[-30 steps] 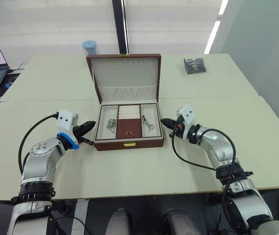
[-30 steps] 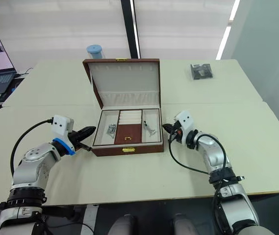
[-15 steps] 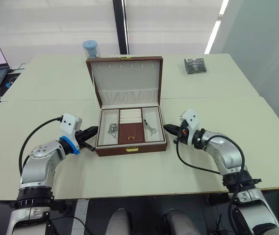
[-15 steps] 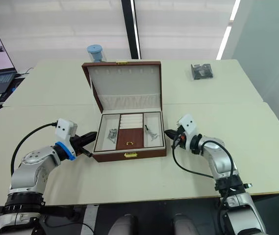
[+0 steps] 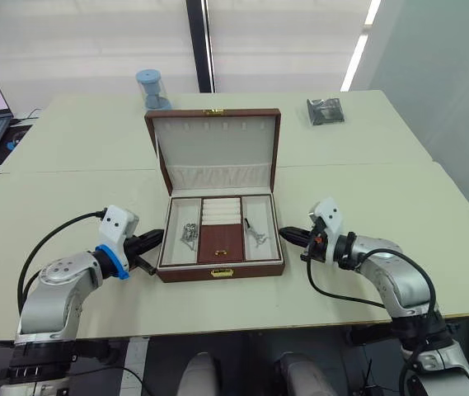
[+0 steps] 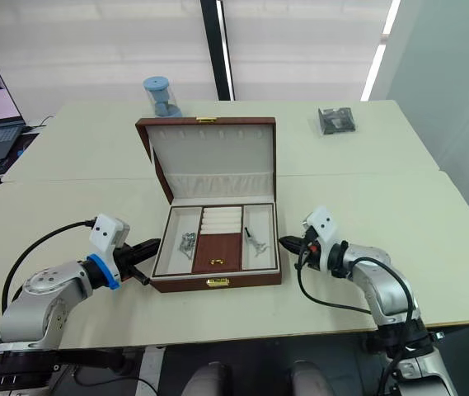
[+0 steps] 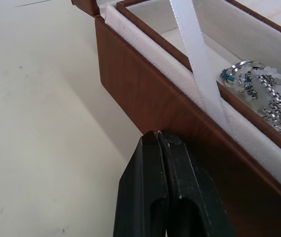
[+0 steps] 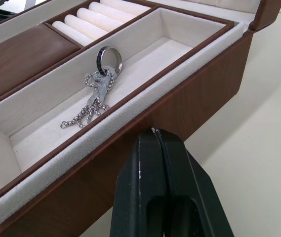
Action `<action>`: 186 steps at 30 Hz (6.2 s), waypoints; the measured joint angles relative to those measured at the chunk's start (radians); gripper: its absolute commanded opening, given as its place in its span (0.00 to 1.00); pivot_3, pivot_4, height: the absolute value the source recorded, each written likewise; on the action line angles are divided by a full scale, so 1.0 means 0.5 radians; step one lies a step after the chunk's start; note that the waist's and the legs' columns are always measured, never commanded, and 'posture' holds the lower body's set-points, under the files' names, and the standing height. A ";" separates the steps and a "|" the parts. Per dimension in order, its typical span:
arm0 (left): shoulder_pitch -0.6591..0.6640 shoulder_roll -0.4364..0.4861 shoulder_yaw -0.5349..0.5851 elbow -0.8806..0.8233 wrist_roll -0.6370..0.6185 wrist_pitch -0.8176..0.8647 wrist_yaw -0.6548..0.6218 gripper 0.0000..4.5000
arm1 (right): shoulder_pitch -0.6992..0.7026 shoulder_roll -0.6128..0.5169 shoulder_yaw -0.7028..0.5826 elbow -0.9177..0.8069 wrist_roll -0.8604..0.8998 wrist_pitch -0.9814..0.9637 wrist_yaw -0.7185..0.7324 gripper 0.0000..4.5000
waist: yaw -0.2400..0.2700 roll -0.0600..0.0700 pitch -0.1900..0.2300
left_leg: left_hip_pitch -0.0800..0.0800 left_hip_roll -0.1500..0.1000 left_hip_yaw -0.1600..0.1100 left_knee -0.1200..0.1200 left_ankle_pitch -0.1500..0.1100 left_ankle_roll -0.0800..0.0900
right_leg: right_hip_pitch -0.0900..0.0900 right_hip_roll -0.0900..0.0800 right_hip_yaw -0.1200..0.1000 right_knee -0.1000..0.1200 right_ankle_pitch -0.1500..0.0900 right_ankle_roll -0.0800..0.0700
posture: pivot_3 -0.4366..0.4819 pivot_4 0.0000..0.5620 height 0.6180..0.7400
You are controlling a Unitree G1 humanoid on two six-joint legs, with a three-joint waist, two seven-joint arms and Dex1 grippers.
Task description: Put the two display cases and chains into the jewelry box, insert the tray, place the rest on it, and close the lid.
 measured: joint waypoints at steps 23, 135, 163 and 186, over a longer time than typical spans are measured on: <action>0.033 -0.001 0.010 -0.024 0.001 -0.020 -0.012 0.00 | 0.008 -0.033 -0.003 -0.038 -0.005 0.040 0.053 0.00 | 0.000 0.000 -0.001 | 0.000 0.000 0.000 0.000 0.000 0.000 | 0.000 0.000 0.000 0.000 0.000 0.000 | 0.48 0.27 1.00; 2.144 -0.654 0.669 -1.581 -0.762 -0.966 0.556 0.27 | -1.814 -0.017 -0.249 2.584 -0.317 -1.264 1.173 0.26 | -0.061 -0.002 0.004 | -0.001 0.004 0.044 0.001 -0.008 0.010 | -0.024 0.012 0.046 0.001 0.000 -0.001 | 0.48 0.27 1.00; 0.729 0.436 0.762 -0.004 -0.619 -0.235 0.196 1.00 | 0.111 -0.708 -0.572 0.571 0.090 -0.638 0.621 0.99 | -0.007 -0.002 0.004 | 0.002 0.003 0.042 0.003 -0.007 0.009 | -0.024 0.012 0.043 0.014 0.001 -0.001 | 0.48 0.27 1.00; 0.556 0.483 0.737 0.080 -0.445 -0.136 0.029 1.00 | 0.210 -0.848 -0.627 0.783 0.089 -0.886 0.570 0.99 | -0.004 -0.003 0.003 | 0.002 0.004 0.042 0.003 -0.007 0.009 | -0.024 0.011 0.043 0.014 0.001 -0.001 | 0.48 0.27 1.00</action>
